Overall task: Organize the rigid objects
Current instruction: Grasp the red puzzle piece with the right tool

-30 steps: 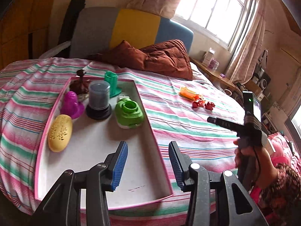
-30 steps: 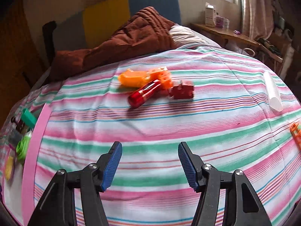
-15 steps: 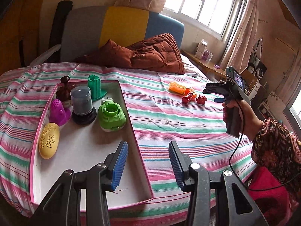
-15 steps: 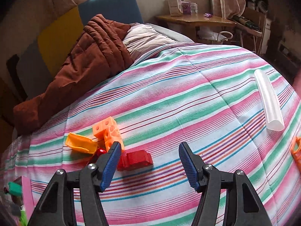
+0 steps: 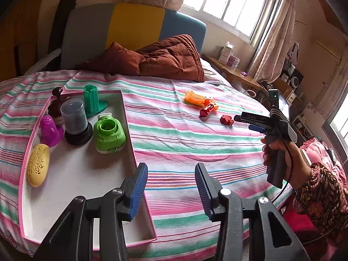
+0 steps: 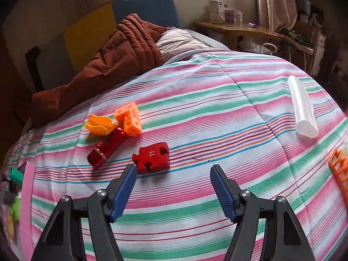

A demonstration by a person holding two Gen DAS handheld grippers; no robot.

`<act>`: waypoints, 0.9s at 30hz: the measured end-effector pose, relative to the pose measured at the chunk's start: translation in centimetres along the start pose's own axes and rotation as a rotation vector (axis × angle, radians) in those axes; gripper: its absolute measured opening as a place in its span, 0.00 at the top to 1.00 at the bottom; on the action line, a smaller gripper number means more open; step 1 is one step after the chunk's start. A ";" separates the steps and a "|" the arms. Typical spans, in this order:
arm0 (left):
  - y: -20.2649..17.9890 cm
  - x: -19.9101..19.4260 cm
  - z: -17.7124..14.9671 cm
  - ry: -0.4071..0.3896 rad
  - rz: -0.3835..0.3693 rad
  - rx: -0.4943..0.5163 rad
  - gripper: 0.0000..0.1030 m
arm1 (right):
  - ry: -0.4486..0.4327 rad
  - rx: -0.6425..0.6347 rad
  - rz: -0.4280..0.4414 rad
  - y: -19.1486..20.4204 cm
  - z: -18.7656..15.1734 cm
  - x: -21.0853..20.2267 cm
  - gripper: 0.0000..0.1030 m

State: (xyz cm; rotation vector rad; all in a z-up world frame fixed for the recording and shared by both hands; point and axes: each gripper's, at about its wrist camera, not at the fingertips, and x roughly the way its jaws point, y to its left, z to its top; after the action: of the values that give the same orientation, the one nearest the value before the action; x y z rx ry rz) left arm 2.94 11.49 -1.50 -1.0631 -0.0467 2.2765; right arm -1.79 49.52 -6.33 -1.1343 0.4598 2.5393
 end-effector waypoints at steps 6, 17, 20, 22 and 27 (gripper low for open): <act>-0.1 -0.5 -0.2 -0.005 0.007 -0.002 0.56 | -0.028 -0.114 -0.036 3.0 0.2 1.2 0.28; -1.0 -0.5 0.6 0.007 0.016 0.021 0.56 | 0.015 -0.084 -0.056 2.3 0.3 4.0 0.55; -2.0 0.2 1.5 0.014 0.001 0.037 0.56 | 0.007 -0.125 -0.056 2.0 -0.3 2.7 0.55; -2.9 0.8 2.4 0.017 -0.004 0.047 0.56 | 0.007 -0.167 -0.069 1.8 -0.9 1.7 0.55; -6.3 3.2 4.6 0.007 0.041 0.131 0.46 | 0.007 -0.241 -0.144 0.4 -2.7 1.0 0.55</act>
State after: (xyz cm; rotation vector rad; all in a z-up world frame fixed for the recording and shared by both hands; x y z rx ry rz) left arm 1.44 19.32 1.14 -1.0121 0.1268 2.2781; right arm -0.82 48.20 -8.76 -1.2102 0.0701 2.5139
